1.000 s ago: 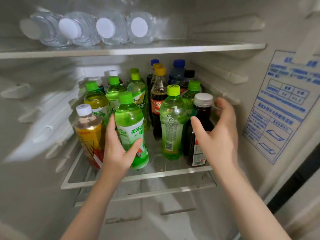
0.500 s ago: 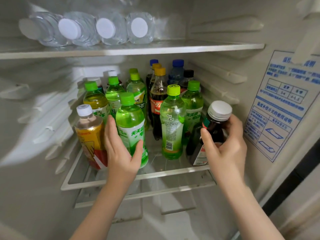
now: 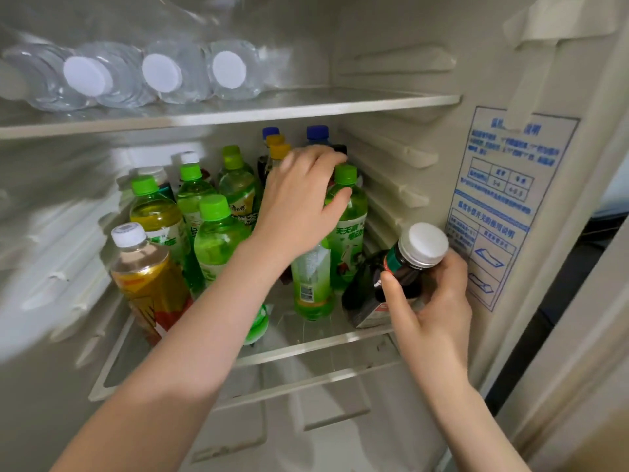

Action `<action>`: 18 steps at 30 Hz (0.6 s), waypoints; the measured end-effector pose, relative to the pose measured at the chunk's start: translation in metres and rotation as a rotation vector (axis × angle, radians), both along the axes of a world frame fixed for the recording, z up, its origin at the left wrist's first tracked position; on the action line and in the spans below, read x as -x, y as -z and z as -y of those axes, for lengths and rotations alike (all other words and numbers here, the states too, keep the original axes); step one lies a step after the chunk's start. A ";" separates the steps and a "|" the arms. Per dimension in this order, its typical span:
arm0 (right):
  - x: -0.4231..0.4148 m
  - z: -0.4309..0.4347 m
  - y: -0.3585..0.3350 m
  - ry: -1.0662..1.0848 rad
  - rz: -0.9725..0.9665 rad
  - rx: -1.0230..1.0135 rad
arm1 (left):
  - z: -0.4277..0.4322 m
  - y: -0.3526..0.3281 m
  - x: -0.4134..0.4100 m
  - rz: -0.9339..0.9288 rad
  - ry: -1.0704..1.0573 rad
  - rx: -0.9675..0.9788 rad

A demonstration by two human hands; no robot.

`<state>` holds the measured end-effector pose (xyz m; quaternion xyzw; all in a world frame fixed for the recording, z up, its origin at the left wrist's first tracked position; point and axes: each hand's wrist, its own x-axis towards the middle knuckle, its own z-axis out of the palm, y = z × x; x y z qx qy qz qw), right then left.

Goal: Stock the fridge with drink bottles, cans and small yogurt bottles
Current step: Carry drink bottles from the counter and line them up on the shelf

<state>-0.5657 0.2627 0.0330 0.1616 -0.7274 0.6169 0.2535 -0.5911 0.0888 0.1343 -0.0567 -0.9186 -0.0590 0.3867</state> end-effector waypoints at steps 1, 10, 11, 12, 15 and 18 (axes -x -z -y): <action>-0.001 0.000 -0.001 -0.001 0.006 -0.023 | 0.000 -0.007 0.008 0.032 0.005 0.034; -0.003 0.000 -0.008 -0.018 -0.031 -0.216 | -0.001 -0.028 0.046 0.379 -0.144 0.252; -0.003 0.000 -0.009 -0.026 -0.029 -0.218 | -0.002 -0.030 0.047 0.383 -0.138 0.239; -0.003 -0.001 -0.009 -0.032 -0.032 -0.221 | -0.003 -0.032 0.047 0.379 -0.134 0.227; -0.002 -0.003 -0.009 -0.037 -0.025 -0.225 | -0.007 -0.039 0.047 0.373 -0.112 0.217; -0.002 -0.006 -0.008 -0.018 -0.015 -0.210 | -0.014 -0.042 0.047 0.464 -0.059 0.244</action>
